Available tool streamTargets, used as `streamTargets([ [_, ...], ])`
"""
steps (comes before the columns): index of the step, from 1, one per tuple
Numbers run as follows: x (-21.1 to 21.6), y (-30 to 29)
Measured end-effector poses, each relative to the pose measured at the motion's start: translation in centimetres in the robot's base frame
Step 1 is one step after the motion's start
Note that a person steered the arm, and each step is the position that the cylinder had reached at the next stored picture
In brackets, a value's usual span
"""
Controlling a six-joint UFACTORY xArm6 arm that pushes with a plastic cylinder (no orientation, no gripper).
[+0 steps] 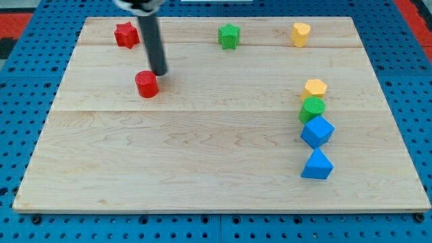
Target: Place the red circle to the top left of the yellow hexagon
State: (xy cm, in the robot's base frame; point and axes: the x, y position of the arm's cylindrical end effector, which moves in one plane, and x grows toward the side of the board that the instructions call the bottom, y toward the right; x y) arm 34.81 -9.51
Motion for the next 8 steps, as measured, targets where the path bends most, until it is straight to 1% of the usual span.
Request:
streamTargets([
  [1,0.0,-9.4],
  [2,1.4,-13.8],
  [3,3.2,-6.5],
  [4,3.2,4.9],
  [5,4.9,1.9],
  [6,7.0,3.9],
  [8,4.1,16.8],
])
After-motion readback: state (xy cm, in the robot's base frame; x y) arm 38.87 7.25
